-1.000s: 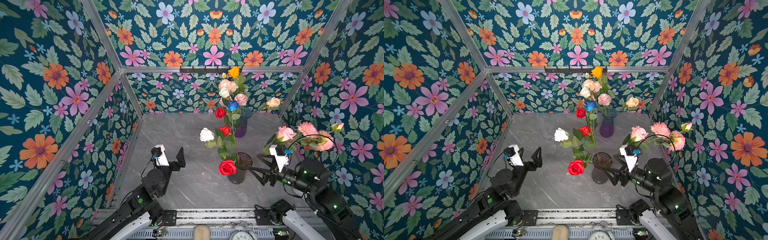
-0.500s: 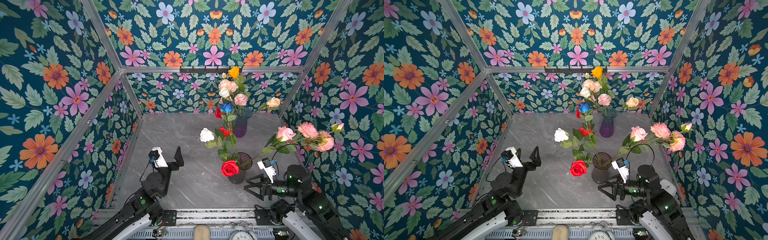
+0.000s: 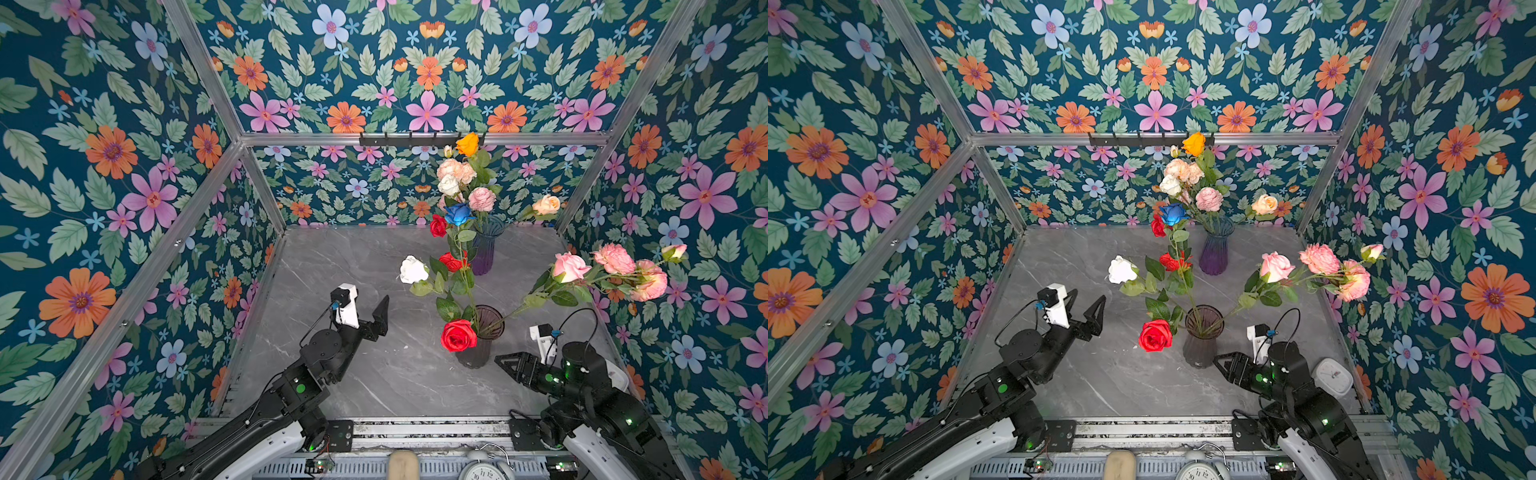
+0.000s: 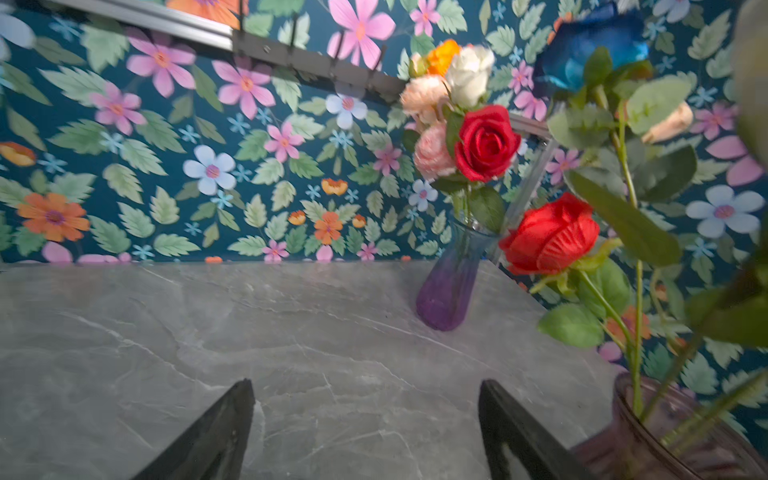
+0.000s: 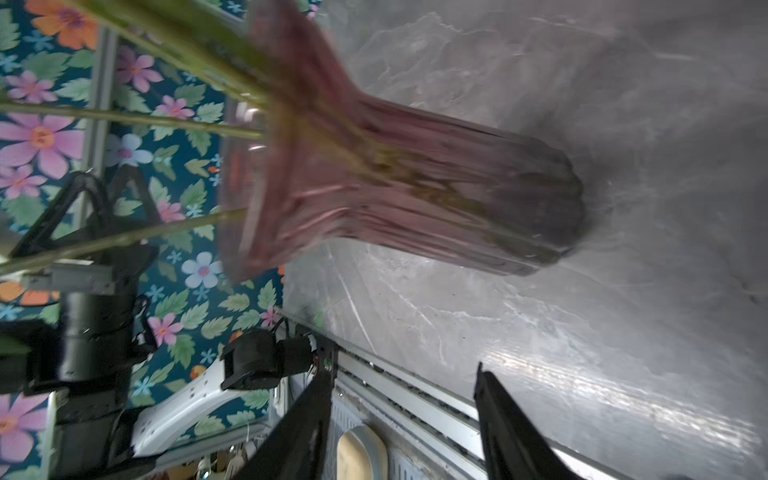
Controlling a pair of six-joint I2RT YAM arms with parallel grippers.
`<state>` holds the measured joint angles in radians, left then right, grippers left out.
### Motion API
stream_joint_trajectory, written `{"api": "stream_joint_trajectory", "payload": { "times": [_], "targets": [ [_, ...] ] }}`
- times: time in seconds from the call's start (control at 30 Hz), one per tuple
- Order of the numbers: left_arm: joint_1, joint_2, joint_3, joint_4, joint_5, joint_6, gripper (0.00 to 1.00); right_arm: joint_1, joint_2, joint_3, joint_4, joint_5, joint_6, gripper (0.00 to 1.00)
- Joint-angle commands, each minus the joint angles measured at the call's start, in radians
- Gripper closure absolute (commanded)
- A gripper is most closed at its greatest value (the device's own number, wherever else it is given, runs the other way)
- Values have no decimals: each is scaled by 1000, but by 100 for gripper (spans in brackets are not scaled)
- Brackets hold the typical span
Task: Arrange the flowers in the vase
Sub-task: 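Lower the right gripper to the dark red vase base while the left gripper approaches it, then close both grippers on opposite sides of the dark red vase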
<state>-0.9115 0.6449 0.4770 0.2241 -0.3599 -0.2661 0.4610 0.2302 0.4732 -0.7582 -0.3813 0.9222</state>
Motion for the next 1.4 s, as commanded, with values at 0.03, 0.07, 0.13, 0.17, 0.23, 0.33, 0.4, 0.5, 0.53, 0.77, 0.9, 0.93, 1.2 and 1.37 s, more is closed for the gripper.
{"api": "stream_joint_trajectory", "payload": {
  "times": [0.03, 0.07, 0.13, 0.17, 0.23, 0.33, 0.4, 0.5, 0.53, 0.77, 0.9, 0.93, 1.2, 1.37],
  "targets": [
    [0, 86, -30, 128, 203, -106, 11, 0, -74, -160, 138, 1, 226, 47],
    [0, 113, -41, 159, 231, -126, 11, 0, -102, -203, 156, -7, 264, 50],
    [0, 162, -55, 208, 270, -164, 12, 0, -152, -257, 163, -6, 296, 50],
    [0, 184, -61, 233, 288, -177, 12, 0, -175, -278, 160, -7, 309, 50],
    [0, 221, -70, 274, 307, -193, 12, 0, -200, -314, 159, -7, 335, 54],
    [0, 253, -75, 304, 309, -198, 12, 1, -194, -360, 208, 1, 376, 64],
    [0, 260, -74, 312, 306, -197, 12, 1, -171, -387, 258, 9, 403, 65],
    [0, 255, -69, 309, 303, -192, 12, 0, -116, -422, 338, 27, 431, 66],
    [0, 249, -67, 300, 301, -187, 12, 0, -91, -432, 374, 28, 449, 66],
    [2, 180, -41, 203, 266, -150, 11, -2, 127, -268, 264, 120, 385, 74],
    [3, 140, -43, 170, 250, -137, 10, -2, 274, -192, 215, 134, 372, 88],
    [3, 133, -44, 164, 247, -133, 10, -1, 312, -188, 231, 127, 374, 88],
    [8, 86, -48, 116, 239, -119, 10, -4, 439, -186, 332, 141, 442, 82],
    [11, 62, -46, 95, 234, -102, 10, -76, 491, -218, 459, 62, 444, 81]
  ]
}}
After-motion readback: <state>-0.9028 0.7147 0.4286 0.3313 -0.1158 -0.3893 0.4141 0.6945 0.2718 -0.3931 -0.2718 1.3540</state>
